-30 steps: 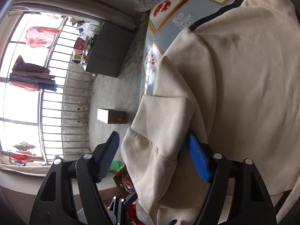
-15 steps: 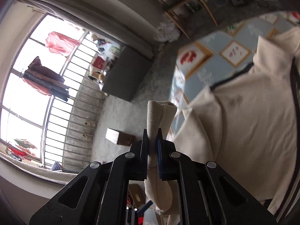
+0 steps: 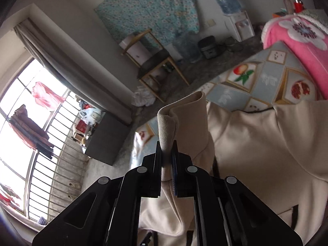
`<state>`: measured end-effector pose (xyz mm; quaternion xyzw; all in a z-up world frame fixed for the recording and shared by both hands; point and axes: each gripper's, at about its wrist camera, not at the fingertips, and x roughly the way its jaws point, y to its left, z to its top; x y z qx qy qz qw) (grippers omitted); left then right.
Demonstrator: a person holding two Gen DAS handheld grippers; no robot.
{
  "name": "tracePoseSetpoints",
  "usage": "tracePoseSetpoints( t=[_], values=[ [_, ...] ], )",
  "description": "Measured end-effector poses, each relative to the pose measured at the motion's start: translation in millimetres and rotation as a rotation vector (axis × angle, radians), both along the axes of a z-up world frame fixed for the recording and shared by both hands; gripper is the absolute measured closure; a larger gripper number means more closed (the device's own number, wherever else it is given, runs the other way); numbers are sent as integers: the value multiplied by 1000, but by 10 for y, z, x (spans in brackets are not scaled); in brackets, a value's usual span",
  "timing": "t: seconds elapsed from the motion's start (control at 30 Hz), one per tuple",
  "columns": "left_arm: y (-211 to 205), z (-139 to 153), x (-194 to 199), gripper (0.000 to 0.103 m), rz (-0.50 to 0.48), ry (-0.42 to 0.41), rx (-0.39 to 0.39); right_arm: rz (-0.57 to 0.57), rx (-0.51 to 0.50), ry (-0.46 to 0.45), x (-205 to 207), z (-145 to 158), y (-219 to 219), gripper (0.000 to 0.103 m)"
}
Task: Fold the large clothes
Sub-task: 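Carry the held sleeve across the jacket front and open the right tool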
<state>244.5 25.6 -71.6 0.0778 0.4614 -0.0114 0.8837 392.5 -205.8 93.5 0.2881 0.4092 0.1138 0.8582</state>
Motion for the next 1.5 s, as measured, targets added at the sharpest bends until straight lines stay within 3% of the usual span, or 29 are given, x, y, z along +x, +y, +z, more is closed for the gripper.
tracePoseSetpoints(
  t=[0.2, 0.33, 0.43, 0.57, 0.63, 0.73, 0.83, 0.97, 1.1, 1.23, 1.4, 1.5],
  values=[
    [71, 58, 70, 7, 51, -55, 104, 10, 79, -92, -114, 76, -255, 95],
    [280, 182, 55, 7, 129, -103, 111, -19, 71, -115, -368, 34, -515, 94],
    [378, 229, 60, 7, 151, -103, 87, -42, 29, -19, -602, -347, -676, 91],
    [346, 178, 2, 7, 141, -84, 96, -47, -42, 190, -859, -933, -830, 87],
    [314, 151, -27, 7, 131, -77, 112, -84, -68, 255, -956, -1044, -952, 71],
    [323, 133, -69, 7, 135, -70, 117, -160, -186, 214, -1025, -835, -1056, 46],
    [364, 106, -88, 7, 155, -50, 109, -122, -241, 190, -872, -653, -931, 37],
    [448, 77, -166, 7, 166, -20, 61, -21, -272, 259, -497, -951, -636, 39],
    [444, 54, -269, 7, 160, -7, 50, -76, -387, 342, -246, -1202, -619, 57],
    [427, 20, -335, 7, 145, -1, 50, -136, -445, 346, -148, -1236, -721, 60],
    [429, 6, -346, 7, 145, -4, 42, -149, -367, 386, -121, -1287, -892, 60],
    [431, 4, -352, 7, 150, -6, 36, -126, -373, 396, -128, -1309, -872, 60]
  ],
)
